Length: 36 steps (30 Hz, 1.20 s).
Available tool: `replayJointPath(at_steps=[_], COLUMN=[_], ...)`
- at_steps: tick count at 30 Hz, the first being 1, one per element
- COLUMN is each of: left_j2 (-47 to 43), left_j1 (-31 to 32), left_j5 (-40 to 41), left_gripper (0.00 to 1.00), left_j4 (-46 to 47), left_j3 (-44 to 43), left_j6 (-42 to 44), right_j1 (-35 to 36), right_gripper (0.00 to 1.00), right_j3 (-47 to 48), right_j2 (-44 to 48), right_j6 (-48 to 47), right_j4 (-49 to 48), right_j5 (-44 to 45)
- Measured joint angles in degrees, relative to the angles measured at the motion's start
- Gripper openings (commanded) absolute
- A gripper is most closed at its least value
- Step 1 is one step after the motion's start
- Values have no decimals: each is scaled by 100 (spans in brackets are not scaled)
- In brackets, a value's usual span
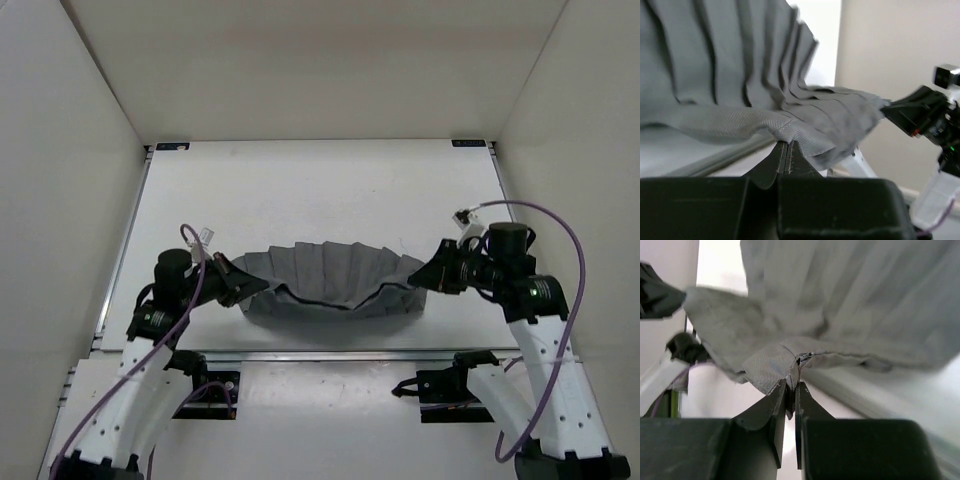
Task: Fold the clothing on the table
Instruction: Fold the skirt
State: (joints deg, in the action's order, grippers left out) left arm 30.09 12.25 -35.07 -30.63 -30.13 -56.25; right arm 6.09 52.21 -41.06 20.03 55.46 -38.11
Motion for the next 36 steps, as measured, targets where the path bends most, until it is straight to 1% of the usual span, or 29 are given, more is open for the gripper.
replayJointPath(at_steps=[2,4,8,10,11,12,13,15,16,17,18,20,23,24,26,28,30,31,33,34,35,36], left_j2=[540,1154,2208,2800,3182,3585,4039,4822,5184,5449,5698,6061,6266,6242,6124,5849,5440,5202,4756,4555,4406,4277], left_j1=[-20,-111,-466,-555,-568,-566,-564,-581,-608,-629,-662,-699,-772,-796,-826,-874,-927,-940,-938,-890,-804,-664], left_j5=[107,184,457,509,525,560,601,632,603,557,507,413,304,282,278,308,431,503,667,754,833,925], left_gripper=[0,0,0,0,4,25,48,52,56,58,64,64,64,64,63,61,57,55,46,43,43,43], left_j4=[308,723,1530,1869,1996,2057,2146,2455,2693,2929,3174,3493,3676,3692,3624,3440,3101,2931,2623,2481,2387,2328], left_j3=[-61,-63,48,11,-66,-205,-413,-782,-942,-1025,-1078,-1132,-1204,-1233,-1316,-1353,-1353,-1351,-1342,-1333,-1320,-1259], left_j6=[-42,-85,-190,-205,-164,-107,-17,83,94,81,66,26,-17,-9,81,247,479,616,892,1019,1130,1259], right_j1=[-98,-190,-765,-922,-949,-957,-953,-977,-999,-1001,-999,-990,-955,-949,-946,-916,-879,-859,-828,-831,-839,-855], right_gripper=[0,0,0,0,0,0,0,16,28,38,41,51,53,54,67,69,67,59,47,49,51,58], right_j3=[192,186,-273,-444,-446,-446,-435,-363,-297,-249,-197,-166,-61,20,157,188,188,179,85,-9,-153,-367], right_j2=[-424,-986,-2216,-2859,-3136,-3392,-3626,-4072,-4310,-4498,-4699,-4911,-4933,-4918,-4819,-4557,-4216,-3993,-3543,-3296,-3071,-2791], right_j6=[-42,-74,-48,-31,-15,-7,-2,17,50,87,114,149,144,136,127,74,4,-33,-90,-81,-48,-2], right_j4=[-264,-699,-1921,-2328,-2450,-2627,-2813,-3123,-3279,-3416,-3595,-3834,-3875,-3875,-3829,-3718,-3515,-3401,-3239,-3152,-3121,-3064], right_j5=[83,116,-48,-48,-50,-46,-55,-31,-33,-35,-39,4,190,280,496,765,1043,1248,1554,1655,1711,1735])
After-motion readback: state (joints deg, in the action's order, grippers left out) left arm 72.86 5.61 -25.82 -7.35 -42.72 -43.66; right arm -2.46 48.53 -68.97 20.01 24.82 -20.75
